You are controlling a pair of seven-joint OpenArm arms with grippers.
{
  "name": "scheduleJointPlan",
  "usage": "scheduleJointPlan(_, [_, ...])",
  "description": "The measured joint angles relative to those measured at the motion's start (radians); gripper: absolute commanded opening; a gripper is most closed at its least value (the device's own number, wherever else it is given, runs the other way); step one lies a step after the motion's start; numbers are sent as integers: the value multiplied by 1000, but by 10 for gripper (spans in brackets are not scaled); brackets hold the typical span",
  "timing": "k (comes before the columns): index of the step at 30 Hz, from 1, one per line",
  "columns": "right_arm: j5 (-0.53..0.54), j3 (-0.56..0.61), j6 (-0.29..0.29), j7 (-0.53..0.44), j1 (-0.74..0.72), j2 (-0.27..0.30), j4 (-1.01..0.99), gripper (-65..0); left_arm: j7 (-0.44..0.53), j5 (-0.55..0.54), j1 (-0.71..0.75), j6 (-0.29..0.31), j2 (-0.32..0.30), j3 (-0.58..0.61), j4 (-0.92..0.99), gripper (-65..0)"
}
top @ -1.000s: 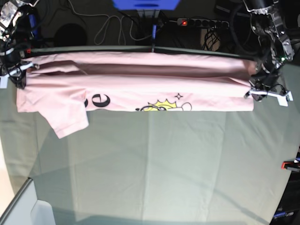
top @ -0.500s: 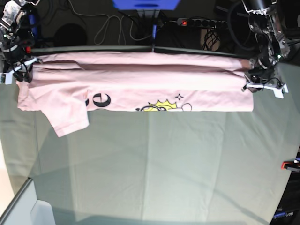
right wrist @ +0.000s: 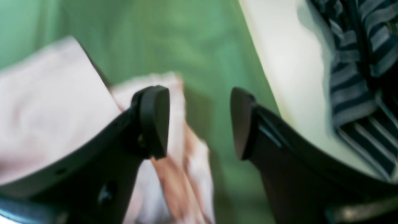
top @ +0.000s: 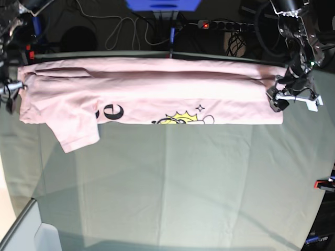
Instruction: Layout the t-shirt on the table in an organized manner, then fold the t-shirt properly
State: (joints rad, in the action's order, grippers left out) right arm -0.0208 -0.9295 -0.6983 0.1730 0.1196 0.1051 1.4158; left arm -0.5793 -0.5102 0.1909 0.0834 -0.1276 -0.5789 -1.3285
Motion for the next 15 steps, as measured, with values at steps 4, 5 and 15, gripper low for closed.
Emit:
scheduleJointPlan(4, [-1, 170, 4, 2, -37, 8, -7, -328, 0, 2, 0, 0, 0, 0, 0, -131])
scheduleJointPlan(5, [-7, 214, 3, 2, -52, 12, -21, -328, 0, 2, -1, 0, 0, 0, 0, -131])
scheduleJointPlan(15, [-252, 291, 3, -4, -344, 63, -479, -328, 7, 13, -18, -5, -2, 27, 9, -133])
